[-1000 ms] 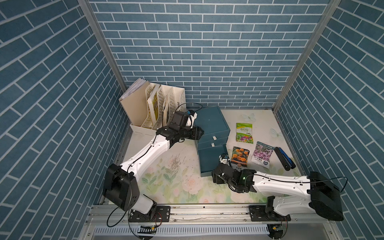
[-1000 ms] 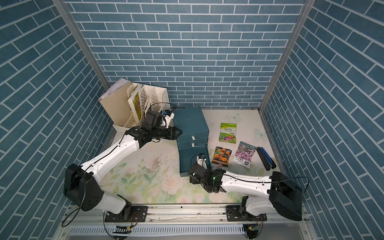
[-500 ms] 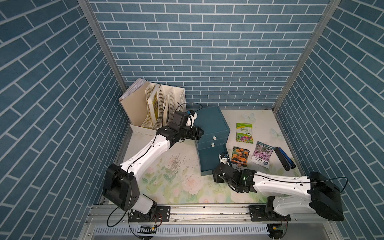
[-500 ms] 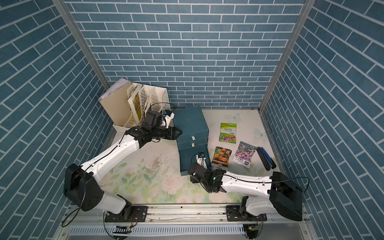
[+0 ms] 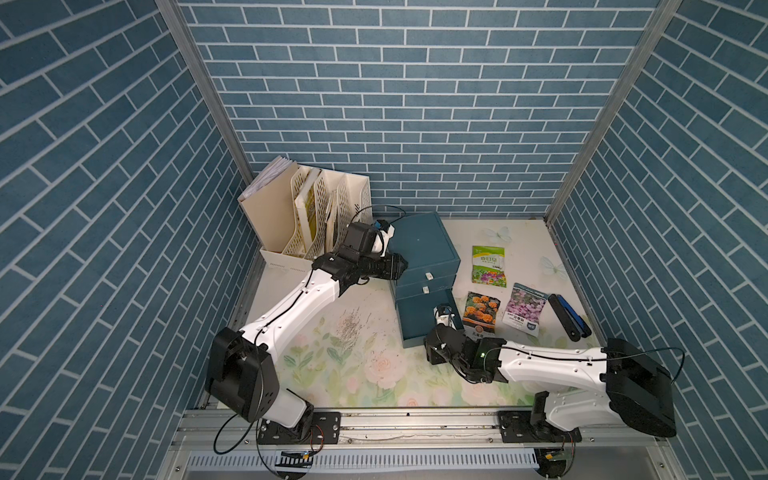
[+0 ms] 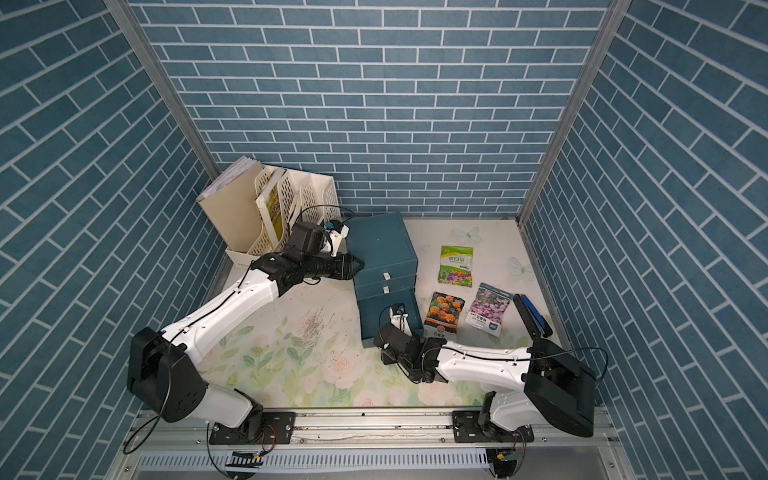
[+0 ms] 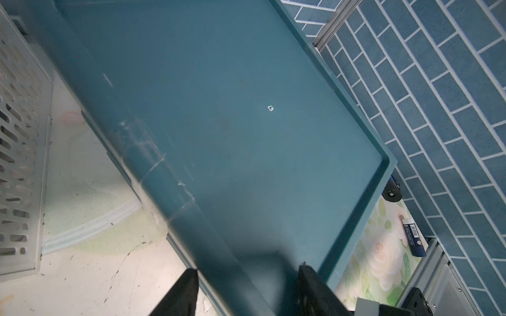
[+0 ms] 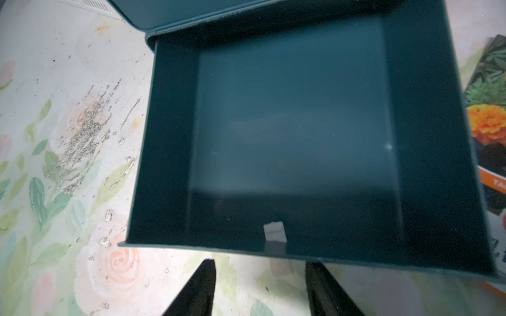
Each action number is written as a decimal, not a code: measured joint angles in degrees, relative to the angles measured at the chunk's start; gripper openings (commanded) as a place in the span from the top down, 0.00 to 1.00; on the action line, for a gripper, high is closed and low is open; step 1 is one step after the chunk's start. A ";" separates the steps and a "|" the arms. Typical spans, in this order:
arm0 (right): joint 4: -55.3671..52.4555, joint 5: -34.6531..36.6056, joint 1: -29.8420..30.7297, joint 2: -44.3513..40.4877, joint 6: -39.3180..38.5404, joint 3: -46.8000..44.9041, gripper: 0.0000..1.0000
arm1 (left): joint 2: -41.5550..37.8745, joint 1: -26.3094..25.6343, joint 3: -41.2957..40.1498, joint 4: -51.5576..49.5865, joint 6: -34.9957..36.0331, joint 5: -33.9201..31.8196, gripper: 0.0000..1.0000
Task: Take the seed bags out of the drawer
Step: Close the drawer in the storage box.
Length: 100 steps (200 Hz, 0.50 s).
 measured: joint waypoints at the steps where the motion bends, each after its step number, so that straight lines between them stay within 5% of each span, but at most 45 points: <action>1: 0.07 0.02 -0.07 0.04 -0.04 0.00 0.45 | 0.00 0.00 0.00 0.00 0.00 -0.02 0.38; 100: 6.19 -0.66 -5.73 4.20 -7.58 0.87 0.50 | 0.00 0.00 0.11 -0.26 0.20 0.02 0.38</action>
